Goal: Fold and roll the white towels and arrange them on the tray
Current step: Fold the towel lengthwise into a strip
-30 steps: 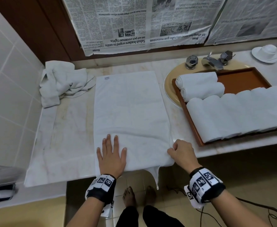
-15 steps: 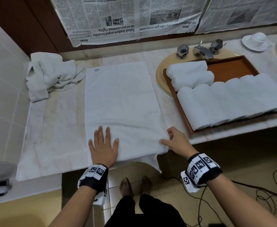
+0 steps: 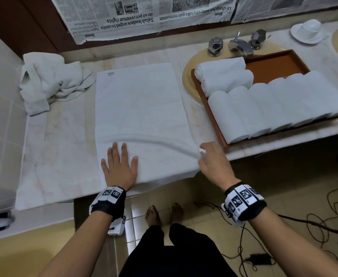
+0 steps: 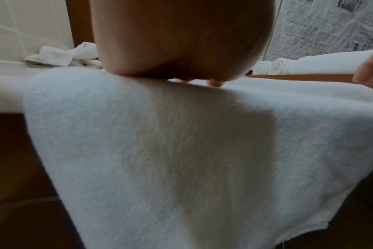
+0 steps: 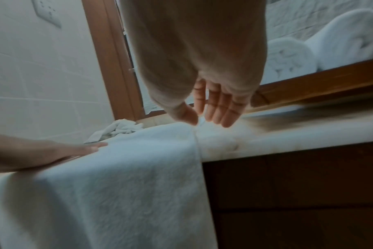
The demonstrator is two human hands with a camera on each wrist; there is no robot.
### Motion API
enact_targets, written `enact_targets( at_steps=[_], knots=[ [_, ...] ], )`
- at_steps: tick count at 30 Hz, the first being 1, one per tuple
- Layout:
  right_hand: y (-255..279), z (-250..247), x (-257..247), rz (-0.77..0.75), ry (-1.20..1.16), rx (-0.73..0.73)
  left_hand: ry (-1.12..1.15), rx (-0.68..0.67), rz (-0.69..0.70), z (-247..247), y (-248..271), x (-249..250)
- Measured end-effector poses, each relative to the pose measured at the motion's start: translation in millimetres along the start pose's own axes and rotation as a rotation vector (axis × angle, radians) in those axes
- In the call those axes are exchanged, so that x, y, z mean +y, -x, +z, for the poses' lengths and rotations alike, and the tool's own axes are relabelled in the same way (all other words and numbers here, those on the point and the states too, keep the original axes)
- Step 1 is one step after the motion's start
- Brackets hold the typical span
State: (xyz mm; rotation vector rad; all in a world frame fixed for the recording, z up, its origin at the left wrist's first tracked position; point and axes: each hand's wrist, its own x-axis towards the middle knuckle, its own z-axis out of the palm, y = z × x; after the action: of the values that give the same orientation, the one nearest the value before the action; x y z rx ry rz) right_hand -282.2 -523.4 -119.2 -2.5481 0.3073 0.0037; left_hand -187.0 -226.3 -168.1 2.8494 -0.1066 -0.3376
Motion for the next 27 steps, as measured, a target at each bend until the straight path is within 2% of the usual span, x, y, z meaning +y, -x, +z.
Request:
enact_targets(
  at_steps=[2,5,8,10,14,17,21,24,27],
  knots=[
    [1,13,-3,-0.083,0.041,-0.073,0.01,0.002,0.005,-1,0,0],
    [-1,27,4,-0.04,0.204,-0.152,0.019,0.01,0.021,-1,0,-2],
    [2,27,8,0.017,0.248,-0.045,0.014,-0.01,0.03,-4,2,-4],
    [2,27,-2,-0.037,0.197,0.004,0.023,-0.018,0.032,-9,2,0],
    [-17,44,-37,-0.199,0.224,-0.158,0.007,-0.003,0.147,-15,-2,26],
    [-34,56,-34,-0.162,0.303,-0.242,-0.03,-0.082,0.216,-8,-4,39],
    [-39,51,-3,-0.077,0.371,-0.252,-0.077,-0.141,0.211,-2,-6,32],
    [-43,40,-4,0.028,0.315,-0.2,0.0,-0.149,0.198,-9,-8,34],
    [-53,42,-29,-0.118,0.288,-0.201,0.076,-0.105,0.117,-25,-22,38]
  ],
)
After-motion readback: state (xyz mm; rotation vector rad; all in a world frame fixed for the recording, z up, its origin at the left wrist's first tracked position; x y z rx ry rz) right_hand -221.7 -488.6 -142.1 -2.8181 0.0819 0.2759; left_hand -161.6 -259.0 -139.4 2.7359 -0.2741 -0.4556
